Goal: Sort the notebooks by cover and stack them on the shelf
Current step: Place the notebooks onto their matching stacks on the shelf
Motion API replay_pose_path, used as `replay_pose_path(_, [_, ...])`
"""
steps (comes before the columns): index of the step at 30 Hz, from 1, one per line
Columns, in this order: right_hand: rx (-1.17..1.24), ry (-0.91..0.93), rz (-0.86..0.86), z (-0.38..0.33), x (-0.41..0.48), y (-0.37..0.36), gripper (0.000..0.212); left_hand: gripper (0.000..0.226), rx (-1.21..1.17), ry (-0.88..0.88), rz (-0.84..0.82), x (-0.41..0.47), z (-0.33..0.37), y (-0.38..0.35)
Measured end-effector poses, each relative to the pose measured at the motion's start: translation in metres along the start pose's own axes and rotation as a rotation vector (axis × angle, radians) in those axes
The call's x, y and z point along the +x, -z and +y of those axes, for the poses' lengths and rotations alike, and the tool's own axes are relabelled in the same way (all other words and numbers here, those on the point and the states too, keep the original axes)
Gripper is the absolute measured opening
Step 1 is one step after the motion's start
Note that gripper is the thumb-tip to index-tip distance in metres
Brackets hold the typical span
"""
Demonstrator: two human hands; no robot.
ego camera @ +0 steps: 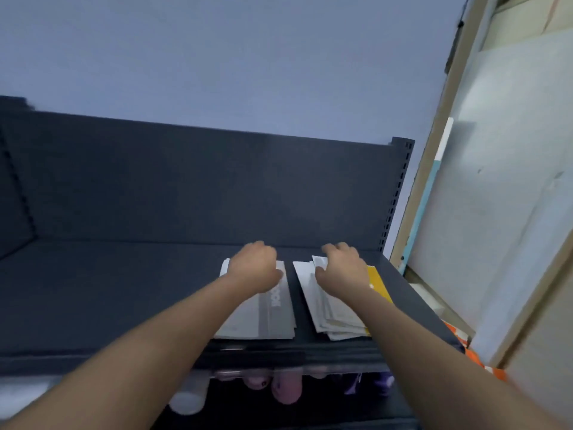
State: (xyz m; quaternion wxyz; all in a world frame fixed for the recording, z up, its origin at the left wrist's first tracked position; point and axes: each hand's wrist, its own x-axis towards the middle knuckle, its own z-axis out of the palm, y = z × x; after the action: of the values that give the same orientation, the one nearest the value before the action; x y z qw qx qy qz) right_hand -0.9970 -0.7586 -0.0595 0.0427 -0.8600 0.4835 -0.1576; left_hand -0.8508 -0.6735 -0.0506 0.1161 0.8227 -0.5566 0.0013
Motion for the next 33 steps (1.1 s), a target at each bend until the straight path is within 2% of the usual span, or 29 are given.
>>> replay_pose_path(6, [-0.025,0.25,0.016,-0.101,0.011,-0.009,0.04,0.037,0.279,0.108,0.12,-0.034,-0.091,0.034])
replay_pose_path(18, [0.028,0.662,-0.061,-0.36,-0.031,-0.039,0.046,0.036,0.417,0.473,0.15,-0.167,-0.312,0.116])
replay_pose_path(26, [0.067,0.833,-0.121,-0.515,-0.084,-0.068,0.05,0.034,0.473,0.655,0.177,-0.266,-0.439,0.152])
replay_pose_path(33, [0.091,0.92,-0.164,-0.617,-0.118,-0.089,0.049,0.032,0.499,0.736,0.178,-0.326,-0.519,0.169])
